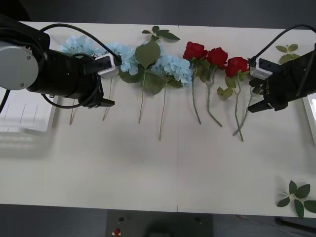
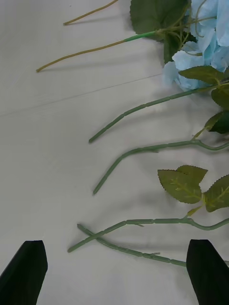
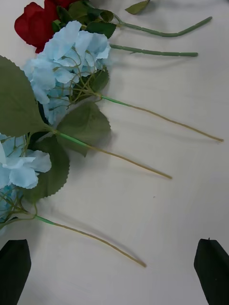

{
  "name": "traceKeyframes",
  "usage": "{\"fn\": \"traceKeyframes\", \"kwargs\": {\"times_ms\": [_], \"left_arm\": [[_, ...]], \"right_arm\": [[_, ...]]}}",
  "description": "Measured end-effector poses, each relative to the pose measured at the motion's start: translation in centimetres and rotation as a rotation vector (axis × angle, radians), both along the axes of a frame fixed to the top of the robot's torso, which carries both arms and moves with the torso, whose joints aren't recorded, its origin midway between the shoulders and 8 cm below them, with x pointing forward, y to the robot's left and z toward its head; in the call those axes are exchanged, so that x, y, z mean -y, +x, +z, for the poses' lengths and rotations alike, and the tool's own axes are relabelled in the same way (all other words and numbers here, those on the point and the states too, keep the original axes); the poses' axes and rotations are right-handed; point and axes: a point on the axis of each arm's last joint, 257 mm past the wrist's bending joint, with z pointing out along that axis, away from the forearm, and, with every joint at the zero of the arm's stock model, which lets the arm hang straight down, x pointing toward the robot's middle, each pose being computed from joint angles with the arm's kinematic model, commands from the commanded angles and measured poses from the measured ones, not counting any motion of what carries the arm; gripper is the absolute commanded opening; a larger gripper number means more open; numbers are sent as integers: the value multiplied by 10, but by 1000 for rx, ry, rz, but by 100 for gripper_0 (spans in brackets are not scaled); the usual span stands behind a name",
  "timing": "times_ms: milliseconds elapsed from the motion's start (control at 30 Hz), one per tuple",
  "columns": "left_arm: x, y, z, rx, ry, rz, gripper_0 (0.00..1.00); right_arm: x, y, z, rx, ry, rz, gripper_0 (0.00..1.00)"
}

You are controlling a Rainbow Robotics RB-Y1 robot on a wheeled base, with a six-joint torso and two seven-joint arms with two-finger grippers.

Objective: Put the red flowers into the right box and the blue flowers into the left box

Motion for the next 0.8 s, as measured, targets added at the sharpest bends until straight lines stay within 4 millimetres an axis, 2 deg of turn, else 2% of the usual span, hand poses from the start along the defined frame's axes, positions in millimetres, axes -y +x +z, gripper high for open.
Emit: {"fn": "traceKeyframes", "kwargs": {"times_ms": [33,67,133,200,267,333,467,600,733,800], "left_arm": [[-1,-1,-3,-6,1,1,100],[-3,-5,-15,-32,4,5,100],[-6,-19,-48,-102,9,13,100],[-8,-31,-71,-153,5,19,100],[-6,-38,-81,-184,-14,20,100],[-3,-42,-83,-197,-28,15,100],[-2,-42,-83,-198,-30,14,100],[-4,-40,-80,-192,-34,19,100],[-10,-31,-60,-155,-62,37,100],[-13,-28,-48,-140,-84,41,100]], "right_arm": [[0,0,0,0,0,0,86],[0,-2,-3,-6,0,0,86],[2,-13,-24,-49,-5,-2,86],[3,-24,-42,-86,-3,-4,86],[0,-27,-47,-95,19,-10,86],[-5,-24,-41,-81,53,-18,86],[-18,-17,-11,-46,168,-31,85],[-18,-10,32,-11,230,-31,85],[-6,2,85,59,218,-31,86],[-2,6,106,42,228,-93,86]]}}
